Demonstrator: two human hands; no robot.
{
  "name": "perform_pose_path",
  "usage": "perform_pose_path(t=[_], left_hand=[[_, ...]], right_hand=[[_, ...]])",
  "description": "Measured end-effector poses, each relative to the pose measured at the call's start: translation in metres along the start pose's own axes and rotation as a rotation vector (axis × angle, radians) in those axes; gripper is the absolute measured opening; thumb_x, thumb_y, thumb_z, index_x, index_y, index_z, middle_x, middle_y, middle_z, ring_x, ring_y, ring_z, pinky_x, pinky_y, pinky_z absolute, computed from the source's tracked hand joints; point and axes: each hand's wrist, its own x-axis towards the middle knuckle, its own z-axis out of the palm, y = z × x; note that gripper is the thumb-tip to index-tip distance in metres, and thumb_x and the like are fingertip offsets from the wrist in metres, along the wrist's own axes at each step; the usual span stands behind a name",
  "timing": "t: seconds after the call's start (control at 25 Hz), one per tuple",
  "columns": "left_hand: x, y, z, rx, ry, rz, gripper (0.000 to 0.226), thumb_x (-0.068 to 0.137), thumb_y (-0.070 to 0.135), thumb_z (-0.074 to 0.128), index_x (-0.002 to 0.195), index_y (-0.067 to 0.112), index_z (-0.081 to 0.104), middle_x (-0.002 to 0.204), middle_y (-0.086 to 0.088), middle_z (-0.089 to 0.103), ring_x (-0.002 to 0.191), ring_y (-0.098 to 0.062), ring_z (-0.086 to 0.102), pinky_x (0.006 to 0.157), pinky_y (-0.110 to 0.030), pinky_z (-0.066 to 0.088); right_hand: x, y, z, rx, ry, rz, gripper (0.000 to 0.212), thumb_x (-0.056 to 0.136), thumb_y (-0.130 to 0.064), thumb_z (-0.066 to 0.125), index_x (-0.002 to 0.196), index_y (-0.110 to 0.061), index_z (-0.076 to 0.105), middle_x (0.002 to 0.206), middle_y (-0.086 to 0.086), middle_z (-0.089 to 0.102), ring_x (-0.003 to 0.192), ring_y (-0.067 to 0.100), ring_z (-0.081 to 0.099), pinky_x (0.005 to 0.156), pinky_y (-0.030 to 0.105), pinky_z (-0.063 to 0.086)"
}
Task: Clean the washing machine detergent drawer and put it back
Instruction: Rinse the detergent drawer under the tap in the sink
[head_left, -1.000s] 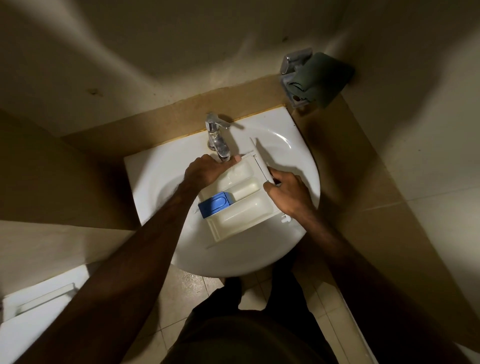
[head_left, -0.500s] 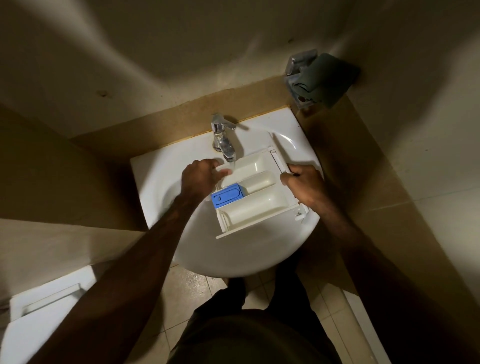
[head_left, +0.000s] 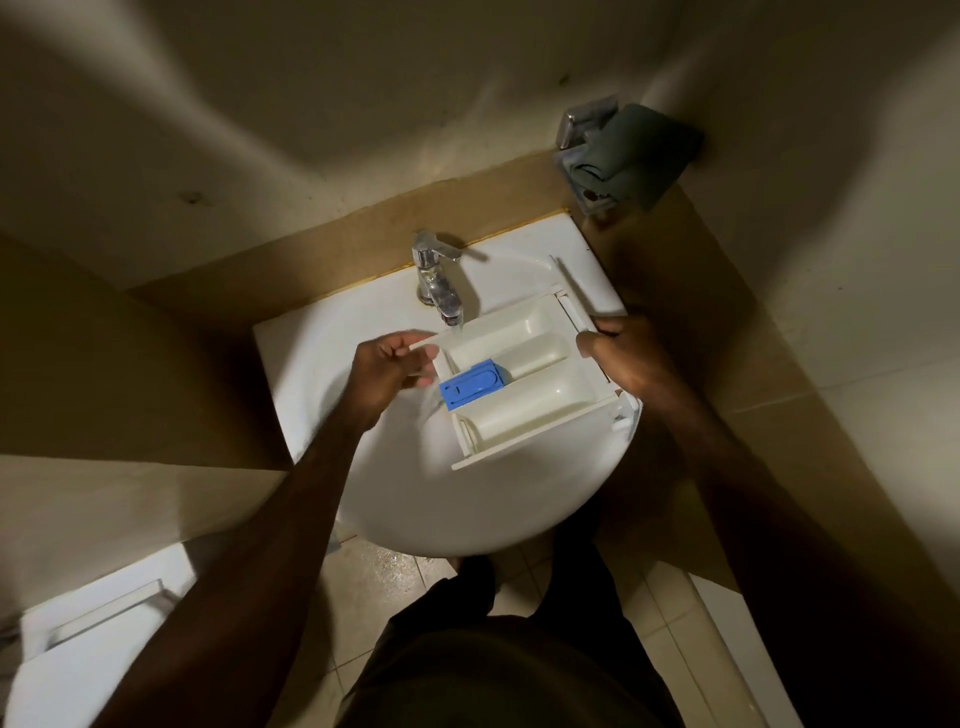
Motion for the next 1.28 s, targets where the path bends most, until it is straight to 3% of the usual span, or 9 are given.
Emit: perform_pose_path(t=[0.08,0.24,0.32,0.52,0.68,0.88,1.04,1.16,1.28], left_hand=[[-0.007,-0.014,0.010,-0.039,0.030,0.016,0.017,0.095,0.007,0.069,0.111,0.007,0.074,0.080,-0.003,0.077,0.069,-0.015,0.068,0.071,-0.033,0.063],[-0.010,-0.018,0.030,-0.171,0.220,-0.009,0.010,0.089,0.013,0.077,0.091,0.004,0.076,0.068,-0.009,0.068,0.059,-0.019,0.059,0.063,-0.032,0.060],[-0.006,-0.014,0.034,-0.221,0.273,-0.042,0.019,0.086,0.020,0.082,0.078,0.005,0.072,0.068,-0.010,0.064,0.062,-0.021,0.057,0.067,-0.034,0.061],[0.001,-0.009,0.041,-0.150,0.166,-0.009,0.024,0.099,0.028,0.066,0.093,0.005,0.069,0.072,-0.003,0.059,0.069,-0.016,0.066,0.073,-0.036,0.062],[0.002,-0.008,0.040,-0.051,0.145,-0.015,0.029,0.105,0.033,0.055,0.107,0.007,0.067,0.089,-0.004,0.067,0.074,-0.019,0.074,0.062,-0.034,0.059],[0.002,-0.007,0.046,-0.019,0.152,-0.006,0.031,0.103,0.035,0.058,0.088,0.009,0.066,0.082,-0.010,0.061,0.069,-0.015,0.066,0.063,-0.033,0.053],[0.009,-0.006,0.043,-0.055,0.146,-0.012,0.025,0.095,0.028,0.071,0.084,0.005,0.069,0.077,-0.016,0.059,0.073,-0.029,0.057,0.066,-0.037,0.052],[0.009,-0.005,0.043,-0.128,0.163,-0.036,0.013,0.098,0.022,0.068,0.092,0.011,0.074,0.085,-0.016,0.063,0.079,-0.030,0.059,0.077,-0.046,0.055],[0.004,-0.005,0.040,-0.298,0.159,-0.143,0.018,0.098,0.016,0.066,0.114,0.011,0.073,0.097,-0.013,0.068,0.079,-0.022,0.058,0.070,-0.027,0.054]], right_hand=[[0.001,0.004,-0.003,-0.016,-0.014,0.012,0.014,0.079,-0.021,0.067,0.082,-0.012,0.078,0.058,-0.010,0.063,0.059,0.012,0.060,0.063,0.028,0.046],[0.004,0.000,-0.009,-0.009,-0.039,0.092,0.020,0.086,-0.026,0.073,0.079,-0.007,0.076,0.061,-0.006,0.068,0.068,0.022,0.064,0.067,0.031,0.049],[0.006,-0.002,-0.011,0.038,-0.040,0.139,0.032,0.087,-0.035,0.074,0.094,-0.004,0.078,0.086,0.005,0.078,0.084,0.026,0.071,0.078,0.036,0.056],[0.005,-0.006,-0.017,0.109,-0.013,0.167,0.049,0.089,-0.051,0.069,0.121,-0.014,0.073,0.112,0.005,0.075,0.093,0.019,0.071,0.065,0.029,0.051],[0.003,-0.009,-0.022,0.071,-0.072,0.219,0.050,0.094,-0.055,0.063,0.118,-0.013,0.072,0.104,0.008,0.076,0.086,0.023,0.072,0.066,0.032,0.056],[-0.003,-0.011,-0.026,0.042,-0.156,0.289,0.055,0.096,-0.059,0.056,0.117,-0.011,0.072,0.105,0.017,0.078,0.079,0.032,0.074,0.058,0.037,0.058],[-0.010,-0.012,-0.024,0.109,-0.173,0.302,0.063,0.086,-0.064,0.060,0.118,-0.011,0.072,0.108,0.018,0.078,0.093,0.039,0.077,0.082,0.058,0.063],[-0.014,-0.008,-0.022,0.102,-0.108,0.271,0.040,0.098,-0.050,0.058,0.108,-0.013,0.069,0.094,0.010,0.075,0.077,0.029,0.072,0.064,0.038,0.059],[-0.019,-0.005,-0.020,0.126,-0.085,0.249,0.029,0.099,-0.041,0.056,0.097,-0.015,0.067,0.082,0.005,0.068,0.068,0.023,0.064,0.055,0.027,0.043]])
